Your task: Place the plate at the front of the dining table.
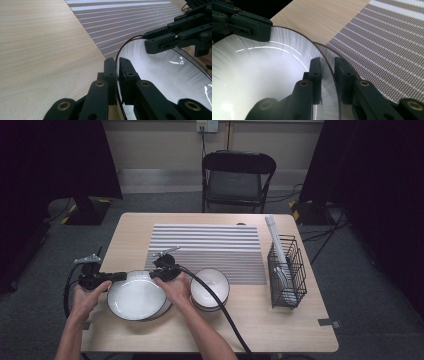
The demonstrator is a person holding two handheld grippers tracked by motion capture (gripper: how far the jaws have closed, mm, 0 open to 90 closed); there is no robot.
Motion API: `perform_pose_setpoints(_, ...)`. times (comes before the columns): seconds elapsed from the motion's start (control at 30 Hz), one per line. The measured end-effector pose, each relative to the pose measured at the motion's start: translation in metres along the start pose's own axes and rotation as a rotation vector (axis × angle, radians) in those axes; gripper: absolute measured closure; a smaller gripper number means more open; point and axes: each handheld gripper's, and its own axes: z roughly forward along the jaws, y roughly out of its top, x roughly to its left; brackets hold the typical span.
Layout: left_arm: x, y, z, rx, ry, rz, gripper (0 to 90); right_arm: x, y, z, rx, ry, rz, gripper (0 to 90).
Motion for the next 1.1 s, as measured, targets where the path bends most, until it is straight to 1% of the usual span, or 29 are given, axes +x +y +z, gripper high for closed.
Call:
perform_pose_setpoints(0.03, 0.000, 0.000, 0.000, -0.001, -0.002, -0.002, 85.2, 0.000, 0.000, 0.000, 0.000, 0.000, 0.000, 75.6)
perform_pose_setpoints(0.07, 0.000, 0.000, 0.000, -0.001, -0.003, -0.001, 85.3, 0.000, -0.003, 0.001, 0.008, 0.009, 0.006, 72.6)
perform_pose_setpoints(0.13, 0.000, -0.001, 0.000, -0.001, -0.003, -0.005, 85.3, 0.001, -0.004, 0.002, 0.007, 0.006, 0.021, 71.5)
perform_pose_setpoints(0.17, 0.000, -0.001, 0.000, -0.001, -0.003, -0.005, 85.3, 0.001, -0.004, 0.002, 0.007, 0.006, 0.021, 71.5)
perform_pose_setpoints(0.23, 0.001, -0.001, 0.000, -0.002, -0.007, -0.009, 85.4, -0.003, -0.005, 0.002, 0.002, 0.031, 0.051, 73.6)
perform_pose_setpoints(0.27, 0.001, -0.001, 0.000, -0.005, -0.007, -0.010, 85.4, -0.004, -0.004, 0.002, -0.002, 0.036, 0.052, 74.7)
perform_pose_setpoints(0.47, 0.001, 0.000, 0.001, -0.009, -0.009, -0.015, 85.3, -0.004, -0.001, 0.001, -0.003, 0.035, 0.043, 77.1)
perform_pose_setpoints(0.5, 0.001, 0.000, 0.002, -0.011, -0.008, -0.015, 85.3, -0.004, 0.000, 0.001, -0.006, 0.030, 0.034, 77.1)
perform_pose_setpoints(0.6, 0.001, 0.000, 0.002, 0.002, -0.006, -0.015, 84.5, -0.005, 0.000, 0.001, -0.010, 0.034, 0.033, 77.5)
perform_pose_setpoints(0.63, 0.001, 0.000, 0.002, 0.008, -0.007, -0.015, 84.1, -0.005, -0.001, 0.001, -0.013, 0.036, 0.034, 77.5)
perform_pose_setpoints(0.67, 0.001, -0.001, 0.002, 0.010, -0.014, -0.014, 80.7, -0.006, -0.001, 0.001, -0.016, 0.036, 0.037, 77.7)
perform_pose_setpoints(0.73, 0.002, -0.003, 0.000, 0.006, -0.018, -0.025, 79.6, -0.006, -0.001, 0.001, -0.016, 0.039, 0.039, 77.8)
perform_pose_setpoints(0.77, 0.002, -0.003, -0.001, 0.004, -0.019, -0.029, 79.7, -0.006, -0.001, 0.001, -0.017, 0.040, 0.038, 77.8)
perform_pose_setpoints(0.83, 0.002, -0.004, -0.001, 0.006, -0.025, -0.029, 83.3, -0.006, -0.001, 0.001, -0.018, 0.038, 0.040, 77.8)
perform_pose_setpoints(0.9, 0.001, -0.003, 0.001, 0.013, -0.014, -0.031, 83.6, -0.007, 0.000, 0.001, -0.022, 0.039, 0.040, 77.8)
perform_pose_setpoints(0.93, 0.001, -0.003, 0.002, 0.005, -0.011, -0.023, 84.1, -0.005, 0.002, 0.001, -0.020, 0.026, 0.031, 78.4)
perform_pose_setpoints(0.97, 0.001, -0.003, 0.002, 0.005, -0.011, -0.023, 84.3, -0.005, 0.002, 0.001, -0.020, 0.026, 0.031, 78.4)
perform_pose_setpoints(1.0, 0.001, -0.002, 0.002, -0.013, 0.003, -0.027, 84.5, -0.004, 0.005, 0.001, -0.020, 0.019, 0.020, 79.1)
perform_pose_setpoints(1.03, 0.001, -0.002, 0.002, -0.013, 0.003, -0.027, 84.7, -0.004, 0.005, 0.001, -0.020, 0.019, 0.020, 79.1)
perform_pose_setpoints(1.07, 0.001, -0.001, 0.002, -0.019, 0.005, -0.028, 84.7, -0.003, 0.007, 0.001, -0.031, 0.006, 0.003, 79.2)
perform_pose_setpoints(1.1, 0.002, -0.001, 0.002, -0.020, 0.004, -0.026, 84.8, -0.003, 0.007, 0.001, -0.031, 0.006, 0.001, 79.2)
